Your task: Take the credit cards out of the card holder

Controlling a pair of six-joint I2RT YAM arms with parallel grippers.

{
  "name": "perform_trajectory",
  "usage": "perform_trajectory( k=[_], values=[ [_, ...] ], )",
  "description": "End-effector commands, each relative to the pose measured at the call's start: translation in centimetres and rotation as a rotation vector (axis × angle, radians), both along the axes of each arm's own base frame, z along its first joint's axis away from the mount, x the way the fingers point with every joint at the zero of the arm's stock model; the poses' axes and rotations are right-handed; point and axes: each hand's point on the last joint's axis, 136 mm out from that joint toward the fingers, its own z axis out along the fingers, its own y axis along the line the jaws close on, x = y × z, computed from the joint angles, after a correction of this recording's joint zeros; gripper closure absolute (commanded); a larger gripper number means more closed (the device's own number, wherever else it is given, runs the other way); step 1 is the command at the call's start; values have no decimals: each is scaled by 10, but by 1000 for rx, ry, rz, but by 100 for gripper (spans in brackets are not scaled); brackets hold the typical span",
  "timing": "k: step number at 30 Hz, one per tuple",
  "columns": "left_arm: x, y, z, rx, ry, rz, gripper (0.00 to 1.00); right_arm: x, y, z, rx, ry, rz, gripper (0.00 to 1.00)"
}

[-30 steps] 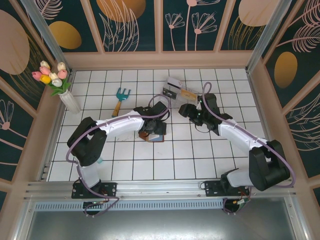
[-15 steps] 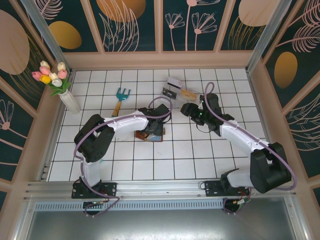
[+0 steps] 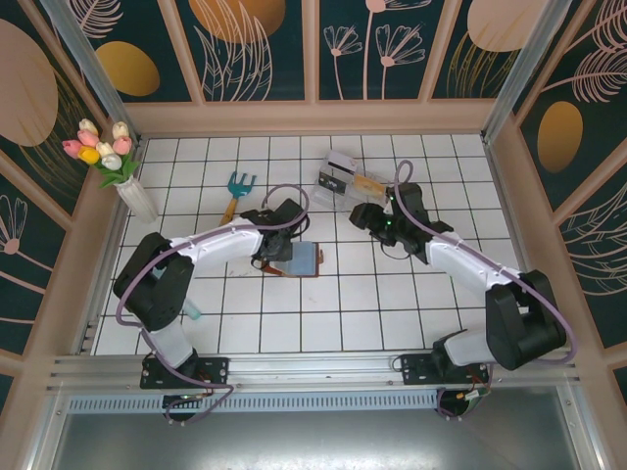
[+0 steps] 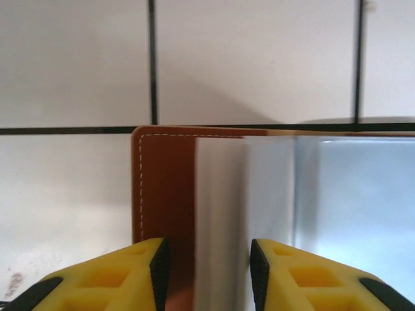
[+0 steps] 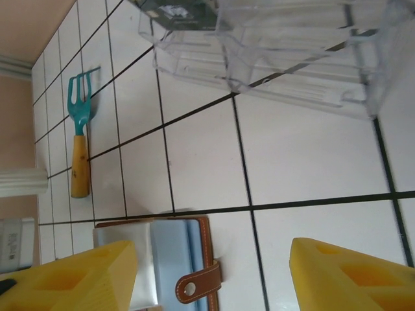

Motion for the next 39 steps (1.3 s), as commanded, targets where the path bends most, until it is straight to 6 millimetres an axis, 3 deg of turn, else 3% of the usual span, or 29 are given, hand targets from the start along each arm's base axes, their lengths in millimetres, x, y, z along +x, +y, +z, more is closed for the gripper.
perform_trajectory(
  k=[1,6,10,16,20,23,26,32,39],
  values=[
    [-4,7,-6,-14,2,13,65,3,26,12,41,-17,67,36],
    [-9,10,-11,-81,1,28,74,-10,76,10,93,28,188,41],
    [-14,8,-19,-150,6,17,81,-32,114,2,119,96,300,59],
    [-14,-1,-22,-237,-2,-13,84,-50,138,-20,41,150,383,76],
    [-14,-3,-25,-240,6,-29,85,-54,146,-35,-22,190,427,89],
    [-15,-5,-26,-245,13,-41,86,-53,151,-42,-74,195,440,91],
    [-14,-4,-26,-240,8,-40,86,-45,140,-57,-161,223,387,91],
    [-17,0,-31,-224,20,-32,87,-30,112,-76,-280,239,289,78],
    [-17,-2,-33,-233,24,-35,88,-29,108,-86,-281,268,324,70]
  ],
)
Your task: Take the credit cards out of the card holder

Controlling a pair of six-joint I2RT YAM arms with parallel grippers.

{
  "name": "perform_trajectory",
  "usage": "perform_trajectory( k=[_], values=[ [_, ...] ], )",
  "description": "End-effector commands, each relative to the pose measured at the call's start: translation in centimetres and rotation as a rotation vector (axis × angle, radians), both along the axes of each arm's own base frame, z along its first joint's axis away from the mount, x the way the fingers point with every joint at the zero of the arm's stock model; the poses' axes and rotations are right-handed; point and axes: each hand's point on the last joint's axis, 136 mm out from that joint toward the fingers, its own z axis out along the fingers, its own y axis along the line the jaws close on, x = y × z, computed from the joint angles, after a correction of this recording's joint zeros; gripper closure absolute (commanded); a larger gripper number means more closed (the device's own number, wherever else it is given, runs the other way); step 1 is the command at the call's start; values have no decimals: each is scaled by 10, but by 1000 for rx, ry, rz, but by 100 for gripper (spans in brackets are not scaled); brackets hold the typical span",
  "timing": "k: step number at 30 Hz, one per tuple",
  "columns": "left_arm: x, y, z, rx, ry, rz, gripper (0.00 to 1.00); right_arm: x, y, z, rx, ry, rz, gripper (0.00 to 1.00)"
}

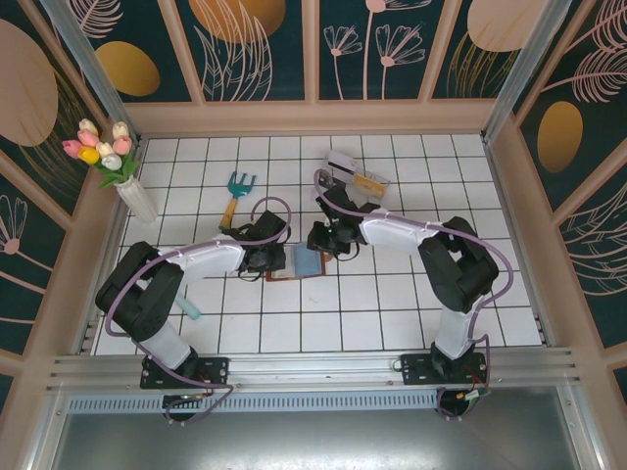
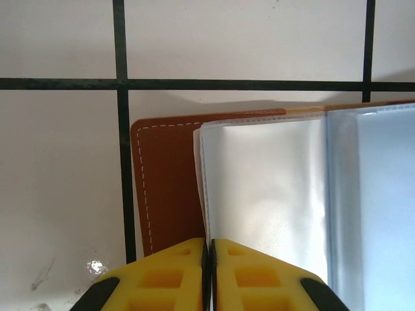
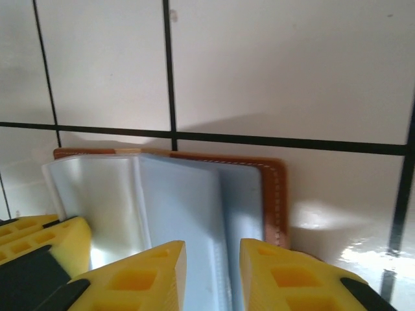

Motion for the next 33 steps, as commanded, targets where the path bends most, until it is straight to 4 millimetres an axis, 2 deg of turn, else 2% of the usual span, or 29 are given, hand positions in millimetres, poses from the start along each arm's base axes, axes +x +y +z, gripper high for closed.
perform_trajectory(
  k=[1,10,14,19,23,33],
  values=[
    [-4,0,-8,0,20,-16,88,1,-2,-11,-32,23,19,70],
    [-1,-8,-3,-44,9,-32,89,-7,15,-12,63,65,90,76],
    [1,-14,3,-72,-4,-44,91,-10,23,6,168,51,115,78],
    [3,-26,8,-133,-11,-68,91,-13,33,44,371,19,148,78],
    [4,-30,12,-159,-24,-78,92,-16,35,60,443,9,164,77],
    [4,-36,12,-211,-17,-83,92,-19,26,42,418,38,129,74]
  ],
)
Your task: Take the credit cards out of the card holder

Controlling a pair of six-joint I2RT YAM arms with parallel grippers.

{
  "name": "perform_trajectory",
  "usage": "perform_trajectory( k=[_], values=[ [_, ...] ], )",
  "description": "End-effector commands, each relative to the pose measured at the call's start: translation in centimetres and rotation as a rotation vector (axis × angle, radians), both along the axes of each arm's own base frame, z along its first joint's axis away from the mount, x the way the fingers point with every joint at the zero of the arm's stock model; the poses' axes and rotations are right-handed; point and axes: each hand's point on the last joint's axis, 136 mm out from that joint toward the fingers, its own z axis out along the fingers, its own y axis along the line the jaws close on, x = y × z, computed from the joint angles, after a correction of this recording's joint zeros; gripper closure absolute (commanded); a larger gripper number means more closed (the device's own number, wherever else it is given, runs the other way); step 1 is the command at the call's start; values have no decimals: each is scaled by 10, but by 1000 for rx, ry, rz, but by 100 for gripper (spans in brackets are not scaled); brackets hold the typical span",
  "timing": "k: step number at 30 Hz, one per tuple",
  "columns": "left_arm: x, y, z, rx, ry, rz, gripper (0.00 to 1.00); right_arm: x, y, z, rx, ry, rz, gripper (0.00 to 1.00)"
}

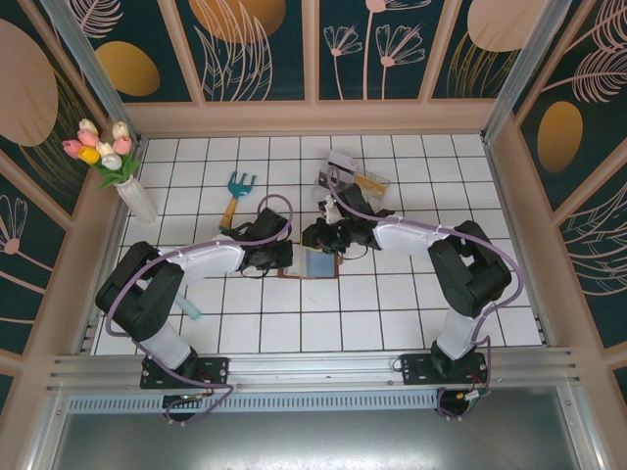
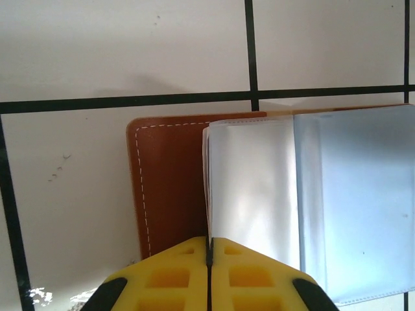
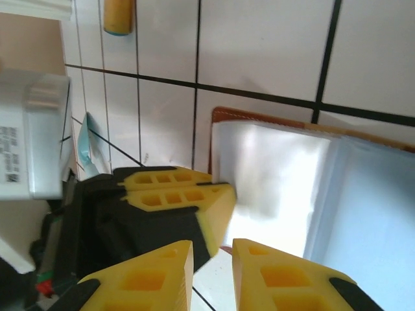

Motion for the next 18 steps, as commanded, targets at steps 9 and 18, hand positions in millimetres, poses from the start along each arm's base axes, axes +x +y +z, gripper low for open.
perform_trajectory(
  k=[9,18],
  values=[
    [-3,3,-12,-23,36,1,93,17,-56,-23,-228,-11,-188,69],
    [-3,5,-14,-15,44,7,93,17,-65,-37,-263,21,-199,63]
  ],
)
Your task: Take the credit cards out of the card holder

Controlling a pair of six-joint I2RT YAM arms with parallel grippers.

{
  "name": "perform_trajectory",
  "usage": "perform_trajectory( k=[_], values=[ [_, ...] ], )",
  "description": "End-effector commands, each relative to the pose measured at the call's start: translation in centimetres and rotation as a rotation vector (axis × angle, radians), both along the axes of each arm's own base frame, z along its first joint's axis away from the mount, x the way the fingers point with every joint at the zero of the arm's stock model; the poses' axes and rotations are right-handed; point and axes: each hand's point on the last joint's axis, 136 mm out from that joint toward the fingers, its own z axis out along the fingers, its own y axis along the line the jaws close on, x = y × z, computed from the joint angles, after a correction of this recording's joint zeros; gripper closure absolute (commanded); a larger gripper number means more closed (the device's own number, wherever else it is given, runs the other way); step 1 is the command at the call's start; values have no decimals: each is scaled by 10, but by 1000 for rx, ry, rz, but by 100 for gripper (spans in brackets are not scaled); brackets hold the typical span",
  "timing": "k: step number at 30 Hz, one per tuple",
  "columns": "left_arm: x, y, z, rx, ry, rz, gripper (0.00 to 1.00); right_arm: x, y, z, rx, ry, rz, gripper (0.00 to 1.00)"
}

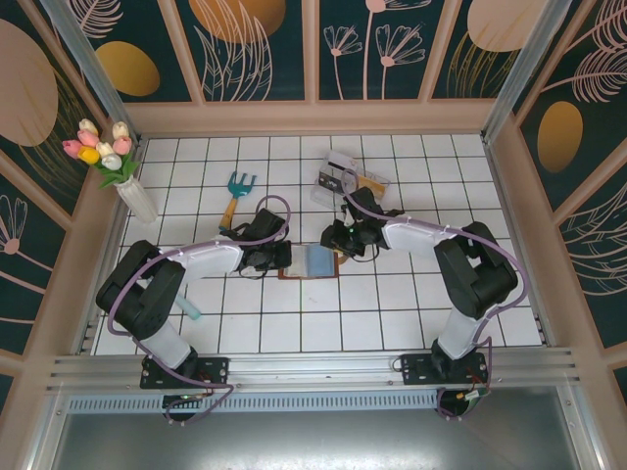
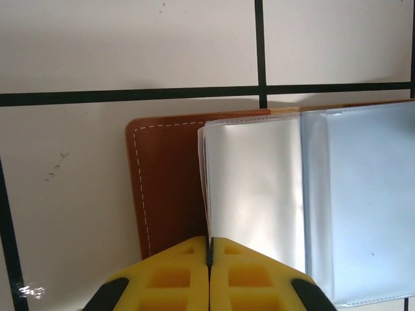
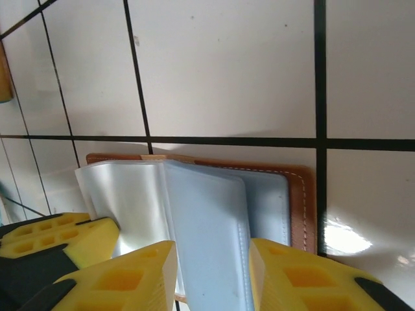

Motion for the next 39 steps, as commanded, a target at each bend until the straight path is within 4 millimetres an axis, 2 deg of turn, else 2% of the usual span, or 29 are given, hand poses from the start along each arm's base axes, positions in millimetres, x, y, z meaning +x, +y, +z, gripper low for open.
perform_trajectory(
  k=[1,11,16,24,29,39],
  values=[
    [-2,4,-9,10,21,8,93,-3,-6,-3,-33,2,7,64],
    [-2,4,-9,10,22,5,93,-8,9,-6,-18,6,70,67],
    [-3,4,-9,7,22,4,93,-9,6,-14,-42,20,67,67],
    [-4,4,-9,3,23,3,93,-10,11,-13,-26,20,86,67],
    [-4,4,-10,5,24,2,93,-8,2,-19,-97,15,65,67],
    [-4,4,-10,3,25,3,93,-10,5,-20,-92,17,82,67]
  ],
)
